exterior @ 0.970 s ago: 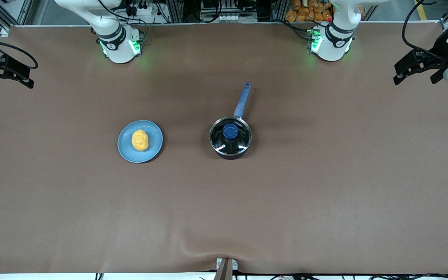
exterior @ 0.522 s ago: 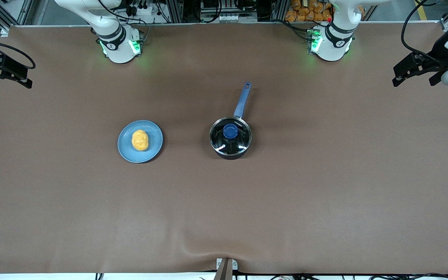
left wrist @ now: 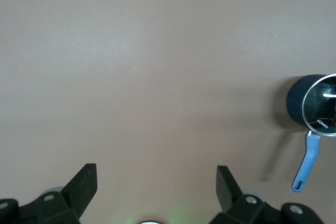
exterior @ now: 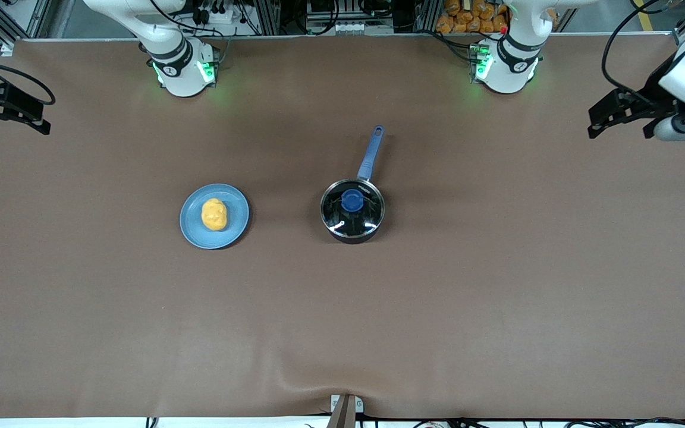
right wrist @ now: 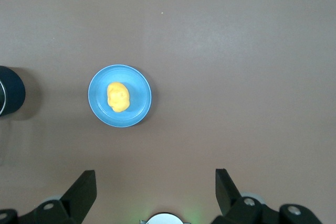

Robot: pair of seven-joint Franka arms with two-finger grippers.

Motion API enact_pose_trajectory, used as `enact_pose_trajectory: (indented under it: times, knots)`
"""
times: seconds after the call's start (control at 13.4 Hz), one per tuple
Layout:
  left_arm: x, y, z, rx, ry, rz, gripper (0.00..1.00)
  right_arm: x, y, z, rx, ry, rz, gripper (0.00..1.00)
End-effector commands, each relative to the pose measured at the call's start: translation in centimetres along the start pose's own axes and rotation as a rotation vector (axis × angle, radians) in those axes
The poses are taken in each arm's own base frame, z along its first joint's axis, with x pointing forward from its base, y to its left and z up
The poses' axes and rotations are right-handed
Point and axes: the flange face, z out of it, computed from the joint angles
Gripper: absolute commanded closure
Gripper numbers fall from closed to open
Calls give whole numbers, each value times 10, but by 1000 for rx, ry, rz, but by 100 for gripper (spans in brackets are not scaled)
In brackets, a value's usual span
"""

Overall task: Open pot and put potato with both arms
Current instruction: 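Reach the left gripper to the blue knob of the glass lid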

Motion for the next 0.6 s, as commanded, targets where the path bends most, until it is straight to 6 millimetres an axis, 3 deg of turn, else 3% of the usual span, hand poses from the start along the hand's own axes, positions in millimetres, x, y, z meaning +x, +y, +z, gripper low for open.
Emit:
enact_pose_trajectory:
  times: [0.0, 0.22, 0.52]
  knots:
    - [25, 18, 23, -9, 8, 17, 0, -8, 1, -2, 13, -4, -9, 0]
    - [41, 63, 59, -22, -19, 20, 0, -7, 2, 0, 14, -9, -8, 0]
    - [45, 167, 118, -40, -57, -42, 0, -7, 3, 0, 16, -10, -7, 0]
